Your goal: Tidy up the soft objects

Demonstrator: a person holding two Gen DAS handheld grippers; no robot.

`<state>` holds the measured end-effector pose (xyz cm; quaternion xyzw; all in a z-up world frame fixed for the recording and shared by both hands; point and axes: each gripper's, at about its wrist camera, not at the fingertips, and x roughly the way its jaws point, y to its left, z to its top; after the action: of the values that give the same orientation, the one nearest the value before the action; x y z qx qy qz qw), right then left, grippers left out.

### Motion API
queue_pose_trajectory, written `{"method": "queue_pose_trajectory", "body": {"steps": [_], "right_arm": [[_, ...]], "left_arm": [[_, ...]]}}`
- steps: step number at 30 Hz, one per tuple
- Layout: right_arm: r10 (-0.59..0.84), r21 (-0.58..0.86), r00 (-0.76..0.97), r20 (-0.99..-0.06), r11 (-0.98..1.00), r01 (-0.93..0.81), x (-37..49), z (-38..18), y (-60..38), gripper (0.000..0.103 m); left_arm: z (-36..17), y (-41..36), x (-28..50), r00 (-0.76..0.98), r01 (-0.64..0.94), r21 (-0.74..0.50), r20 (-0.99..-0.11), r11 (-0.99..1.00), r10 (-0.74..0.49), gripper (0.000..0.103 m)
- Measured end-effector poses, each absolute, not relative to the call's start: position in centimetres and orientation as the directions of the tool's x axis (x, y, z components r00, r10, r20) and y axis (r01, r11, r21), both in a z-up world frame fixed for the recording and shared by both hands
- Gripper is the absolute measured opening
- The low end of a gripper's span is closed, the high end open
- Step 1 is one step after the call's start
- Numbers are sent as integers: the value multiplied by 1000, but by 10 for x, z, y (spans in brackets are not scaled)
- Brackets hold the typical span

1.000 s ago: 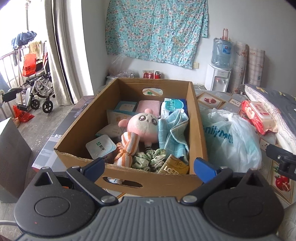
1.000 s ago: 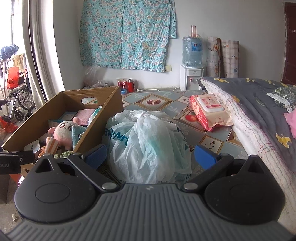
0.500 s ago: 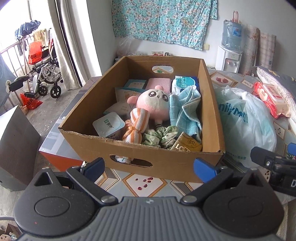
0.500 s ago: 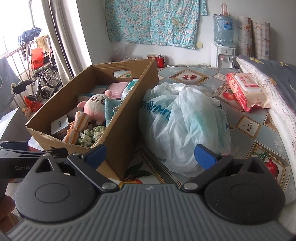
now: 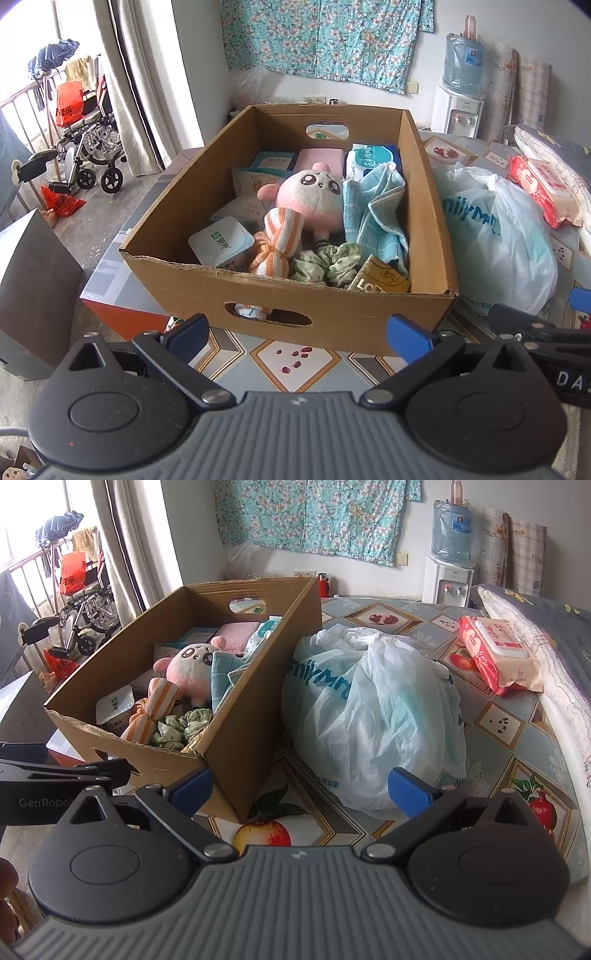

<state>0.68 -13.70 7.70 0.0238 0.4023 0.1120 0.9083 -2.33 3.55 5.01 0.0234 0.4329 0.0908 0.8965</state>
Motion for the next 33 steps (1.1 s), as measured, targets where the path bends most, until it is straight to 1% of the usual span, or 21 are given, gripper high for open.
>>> {"method": "queue_pose_trajectory", "body": {"steps": [33], "right_arm": [[202,119,631,-749,978,-172,16,69,-131,102]], "left_arm": [[40,42,-17,575,-140,105,-801,985,167,103]]}}
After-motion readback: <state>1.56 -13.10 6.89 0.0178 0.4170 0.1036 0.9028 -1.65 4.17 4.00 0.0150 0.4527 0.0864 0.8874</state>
